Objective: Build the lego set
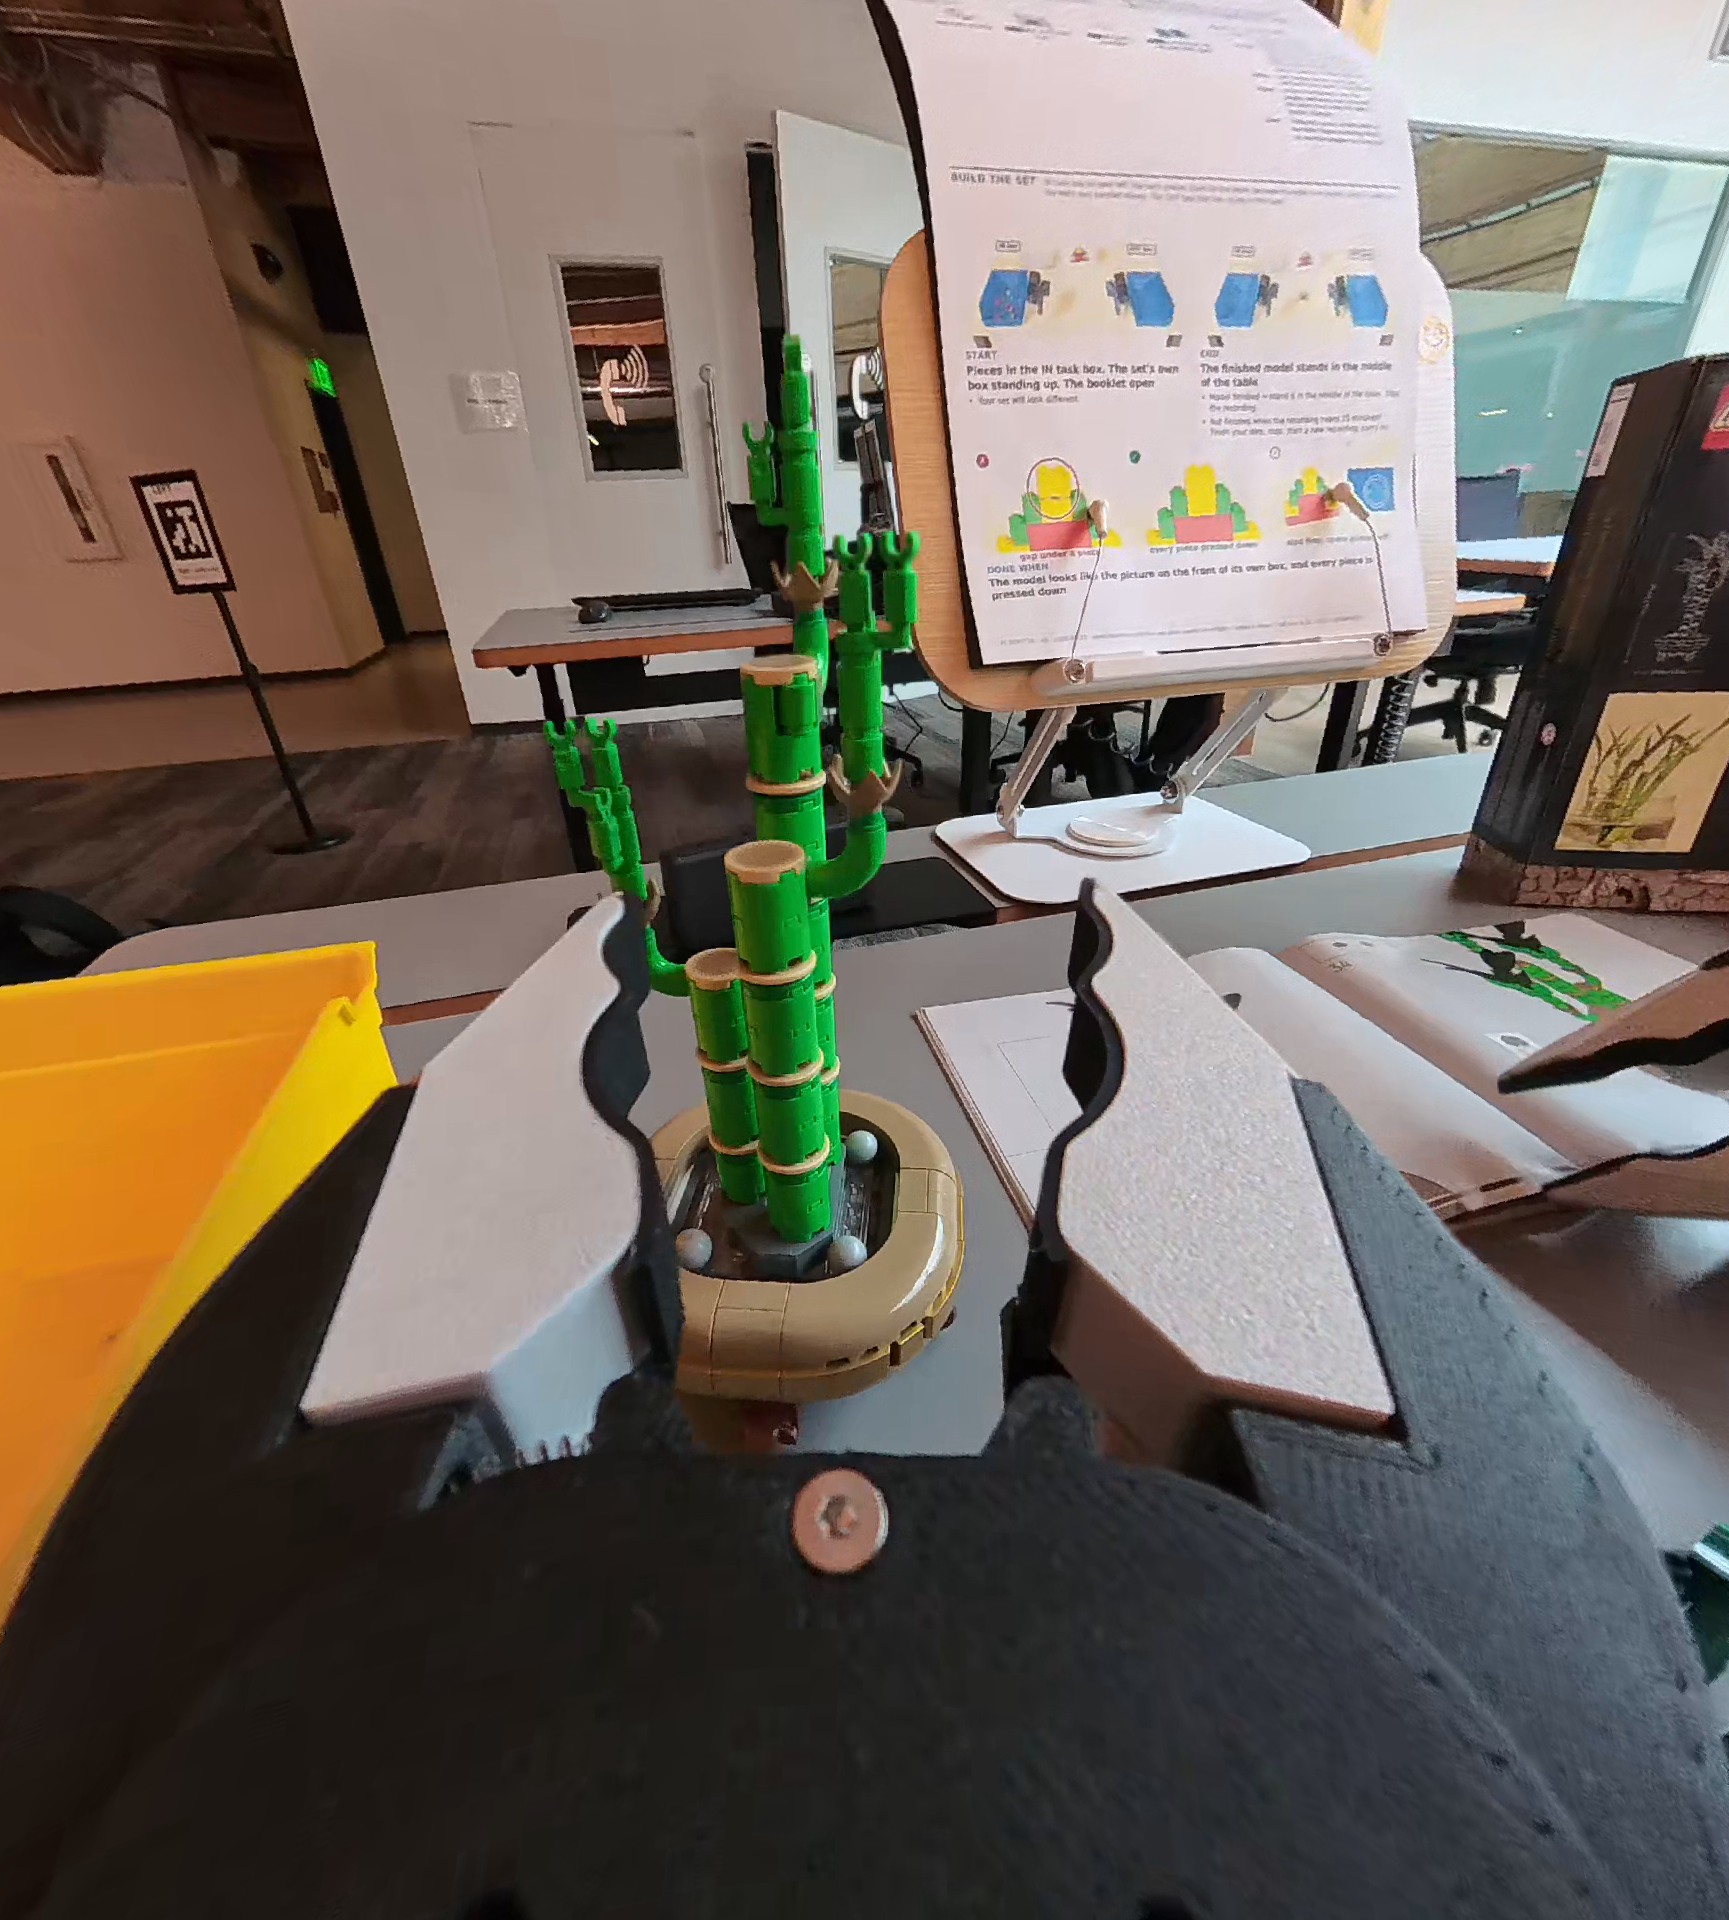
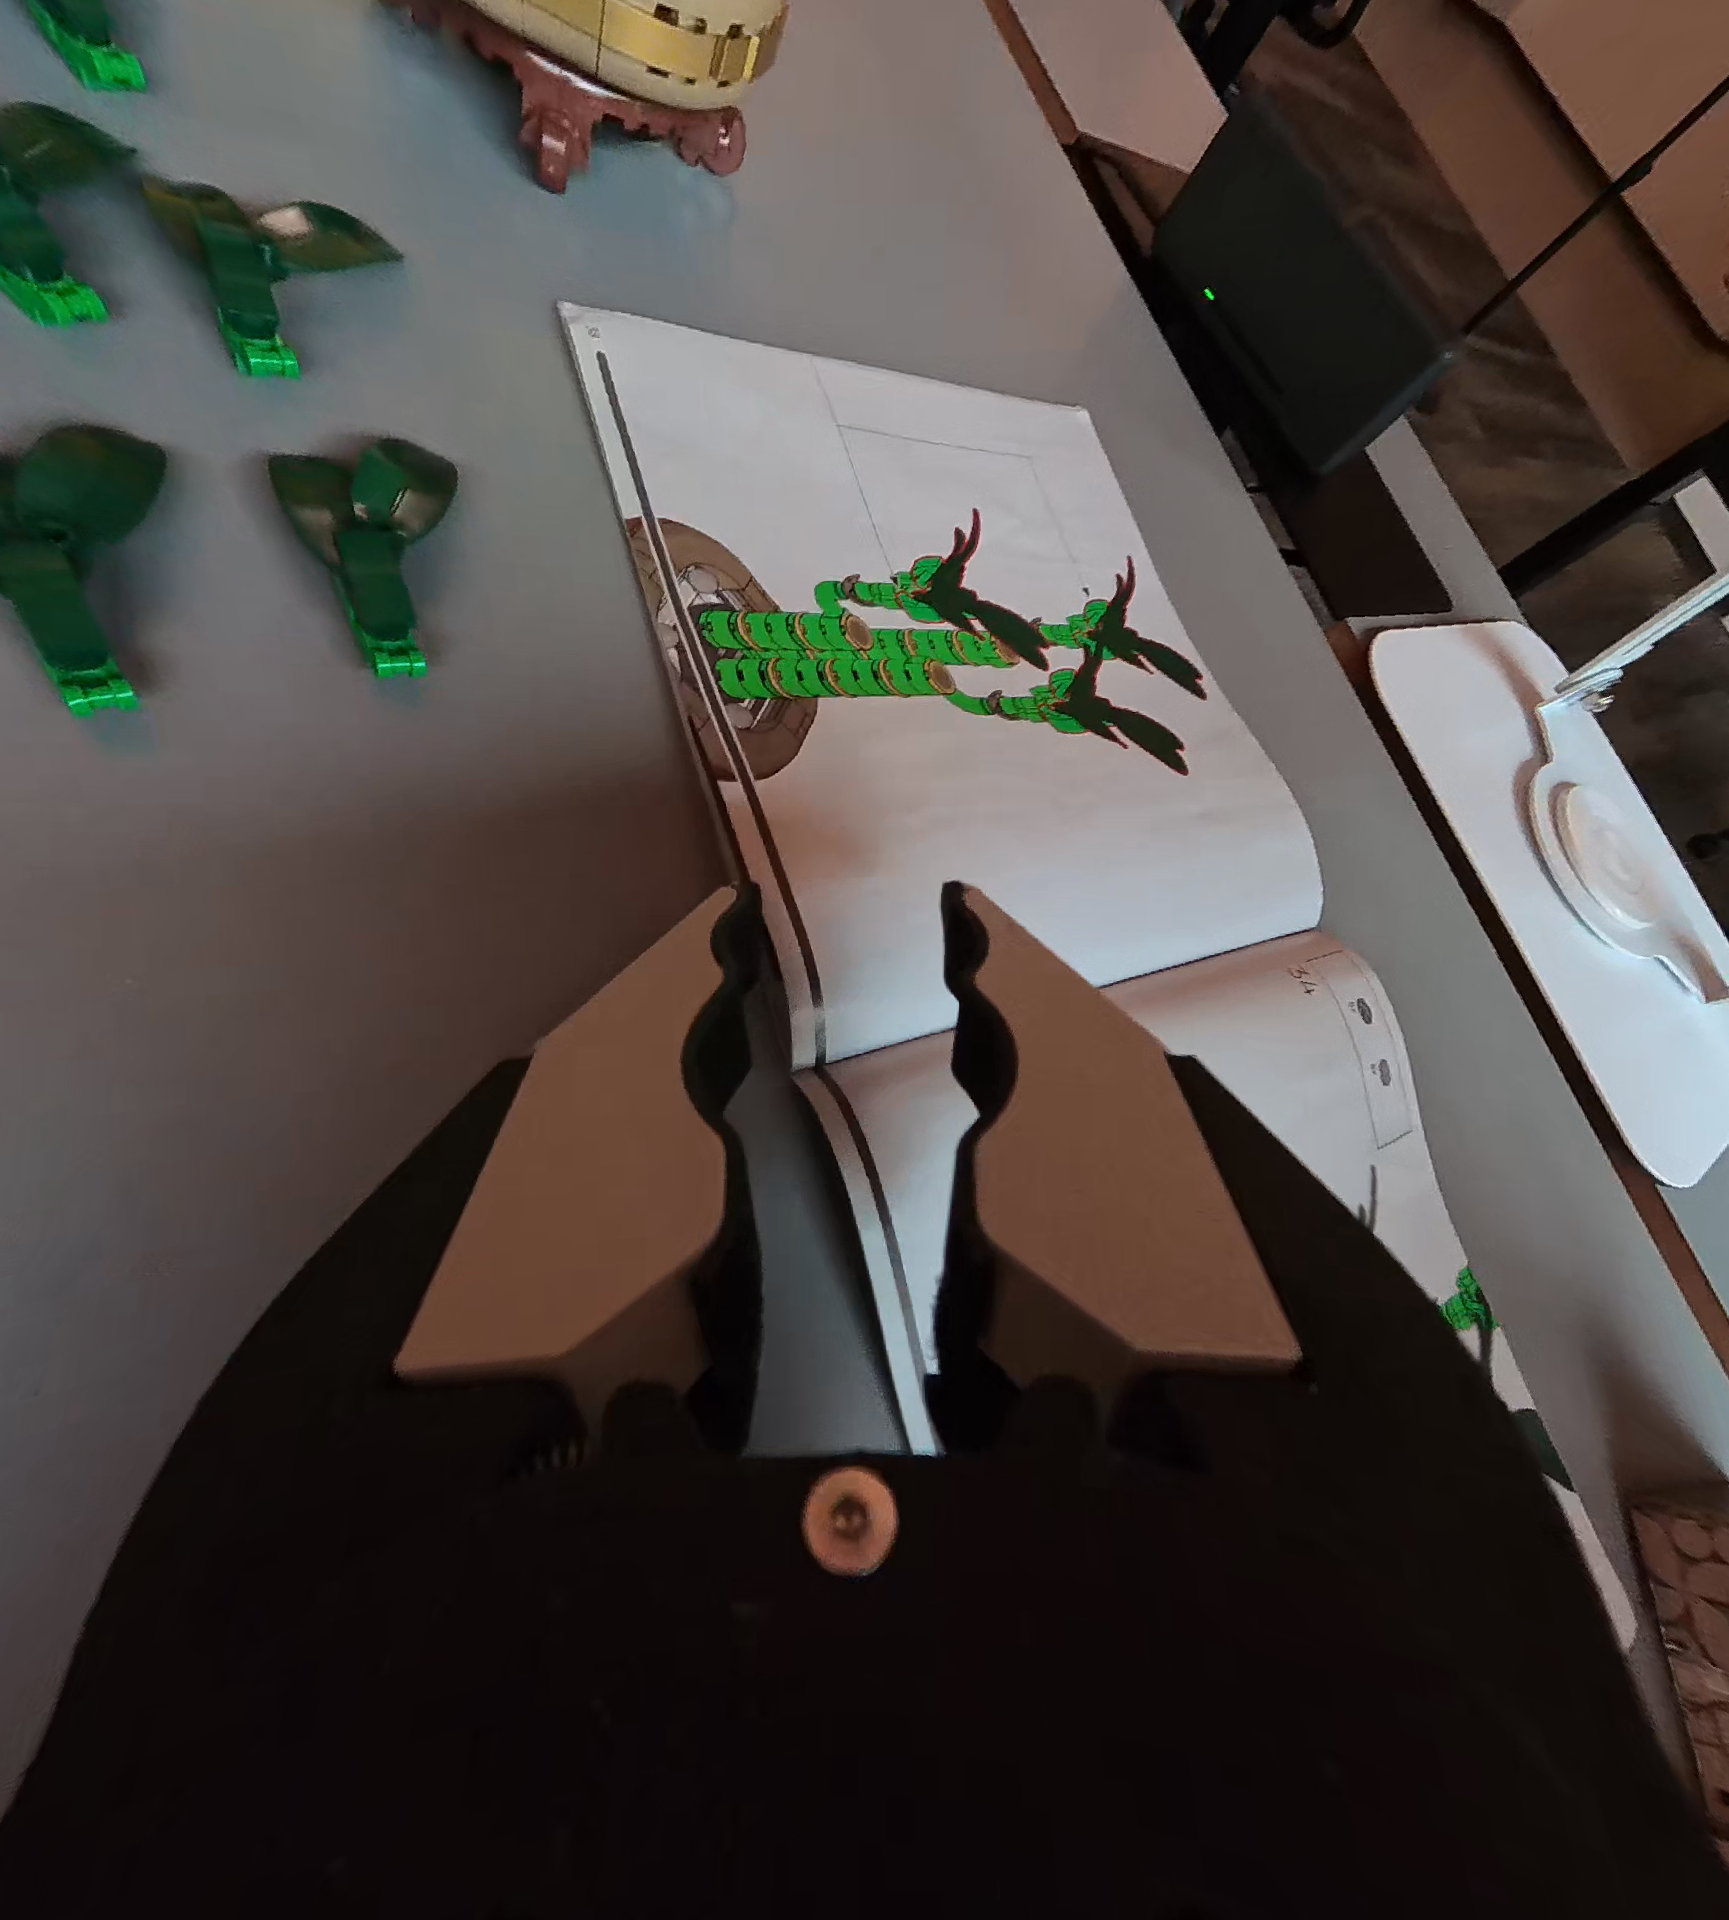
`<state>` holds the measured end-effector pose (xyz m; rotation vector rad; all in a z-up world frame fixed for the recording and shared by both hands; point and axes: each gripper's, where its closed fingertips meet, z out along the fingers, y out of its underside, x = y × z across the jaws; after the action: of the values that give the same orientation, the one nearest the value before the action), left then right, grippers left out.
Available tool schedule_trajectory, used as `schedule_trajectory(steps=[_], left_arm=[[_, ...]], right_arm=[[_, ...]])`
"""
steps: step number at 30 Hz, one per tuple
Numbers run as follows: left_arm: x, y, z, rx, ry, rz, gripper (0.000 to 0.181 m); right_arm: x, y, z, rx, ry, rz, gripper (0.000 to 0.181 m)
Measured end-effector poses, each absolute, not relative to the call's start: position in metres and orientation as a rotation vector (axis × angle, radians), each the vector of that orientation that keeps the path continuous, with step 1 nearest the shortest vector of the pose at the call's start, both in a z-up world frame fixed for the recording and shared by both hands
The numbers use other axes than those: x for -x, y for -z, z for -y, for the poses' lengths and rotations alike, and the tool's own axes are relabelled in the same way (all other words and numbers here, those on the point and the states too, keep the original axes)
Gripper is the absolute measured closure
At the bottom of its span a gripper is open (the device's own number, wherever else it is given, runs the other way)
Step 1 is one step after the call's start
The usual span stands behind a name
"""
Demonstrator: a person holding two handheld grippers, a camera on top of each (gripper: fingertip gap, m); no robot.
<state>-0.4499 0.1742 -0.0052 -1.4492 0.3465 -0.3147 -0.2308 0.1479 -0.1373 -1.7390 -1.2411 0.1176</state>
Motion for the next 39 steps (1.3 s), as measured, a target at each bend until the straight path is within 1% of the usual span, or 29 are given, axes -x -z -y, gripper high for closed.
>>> schedule_trajectory(steps=[13,23,28,33,39], left_arm=[[0.443,0.005,-0.166,1.444,0.358,-0.366,0.106],[0.442,0.009,-0.167,1.465,0.38,-0.366,0.106],[0.44,0.011,-0.167,1.48,0.395,-0.369,0.106],[0.44,0.011,-0.167,1.486,0.399,-0.37,0.106],[0.437,0.013,-0.166,1.499,0.417,-0.385,0.106]], right_arm=[[0.233,0.142,-0.148,1.735,-0.108,1.267,0.154],[0.234,0.143,-0.145,1.711,-0.075,1.311,0.159],[0.236,0.145,-0.144,1.717,-0.084,1.323,0.164],[0.238,0.148,-0.141,1.716,-0.096,1.347,0.174],[0.24,0.152,-0.139,1.72,-0.103,1.376,0.178]])
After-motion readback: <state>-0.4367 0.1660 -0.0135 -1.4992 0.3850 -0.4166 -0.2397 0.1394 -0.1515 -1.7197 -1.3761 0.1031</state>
